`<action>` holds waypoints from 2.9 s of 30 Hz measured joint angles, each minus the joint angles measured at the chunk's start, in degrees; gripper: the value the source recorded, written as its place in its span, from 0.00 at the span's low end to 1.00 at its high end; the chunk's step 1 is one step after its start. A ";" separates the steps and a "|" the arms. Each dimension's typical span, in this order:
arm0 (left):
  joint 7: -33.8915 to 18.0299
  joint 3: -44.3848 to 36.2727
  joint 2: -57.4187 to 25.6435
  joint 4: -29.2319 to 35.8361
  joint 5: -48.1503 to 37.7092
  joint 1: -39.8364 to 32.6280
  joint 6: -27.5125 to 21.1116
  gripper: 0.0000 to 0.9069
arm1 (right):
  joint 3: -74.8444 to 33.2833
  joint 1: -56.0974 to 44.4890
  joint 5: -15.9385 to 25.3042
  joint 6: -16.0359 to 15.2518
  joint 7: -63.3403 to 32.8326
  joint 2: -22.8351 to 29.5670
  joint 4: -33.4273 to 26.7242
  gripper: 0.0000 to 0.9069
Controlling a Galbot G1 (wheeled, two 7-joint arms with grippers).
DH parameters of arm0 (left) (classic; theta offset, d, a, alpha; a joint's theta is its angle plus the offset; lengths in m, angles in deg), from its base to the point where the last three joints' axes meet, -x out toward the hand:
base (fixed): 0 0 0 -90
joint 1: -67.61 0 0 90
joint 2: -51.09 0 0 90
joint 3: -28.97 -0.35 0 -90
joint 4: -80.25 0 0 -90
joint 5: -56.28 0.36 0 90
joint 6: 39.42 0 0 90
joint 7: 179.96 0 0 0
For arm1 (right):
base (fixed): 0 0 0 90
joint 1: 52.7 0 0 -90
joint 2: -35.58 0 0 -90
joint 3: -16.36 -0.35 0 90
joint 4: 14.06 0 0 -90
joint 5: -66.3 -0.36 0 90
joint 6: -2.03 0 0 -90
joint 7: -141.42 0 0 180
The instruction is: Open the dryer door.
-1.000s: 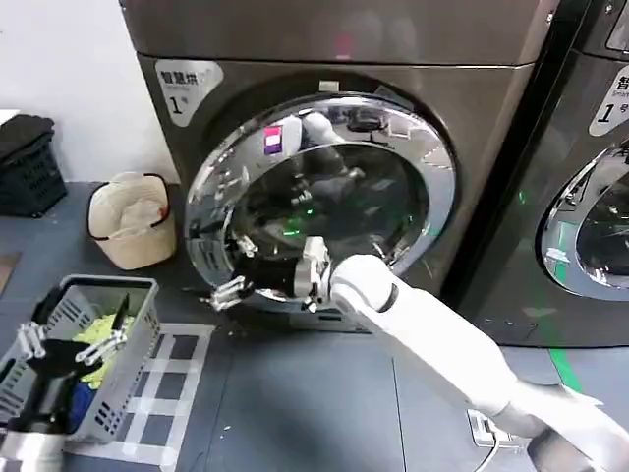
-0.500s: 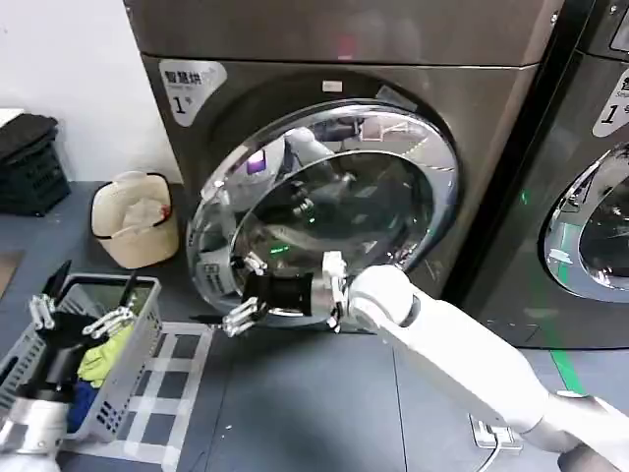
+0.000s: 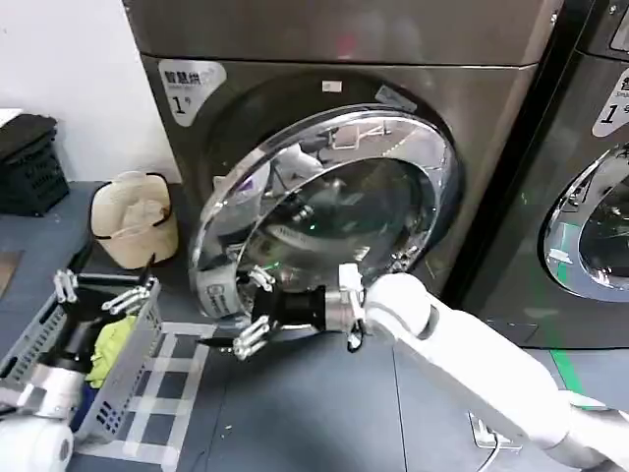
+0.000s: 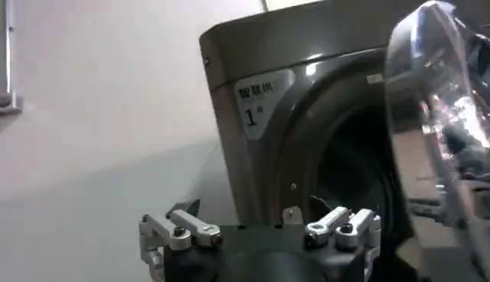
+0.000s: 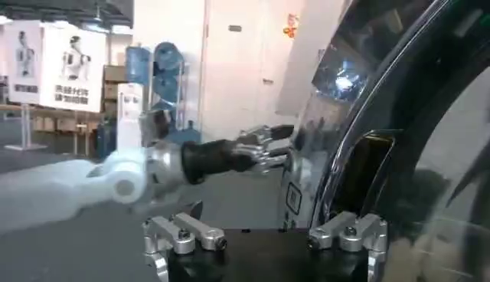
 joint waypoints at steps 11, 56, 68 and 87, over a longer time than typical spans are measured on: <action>1.62 -2.17 -2.79 -2.13 -0.27 -2.46 0.48 1.00 | -2.76 -1.45 -1.85 1.77 7.67 -4.53 2.73 1.00; 11.32 -23.40 -20.91 -0.15 2.61 -6.51 4.74 1.00 | -31.63 -27.79 -1.57 5.94 27.55 -19.27 8.85 1.00; 11.73 -29.81 -22.69 0.74 4.17 -9.58 5.25 1.00 | -43.91 -41.81 -1.51 10.68 27.61 -21.91 8.50 1.00; 12.37 -39.69 -21.03 -0.25 6.20 -15.12 6.45 1.00 | -69.48 -67.17 -2.19 26.05 31.71 -22.10 0.24 1.00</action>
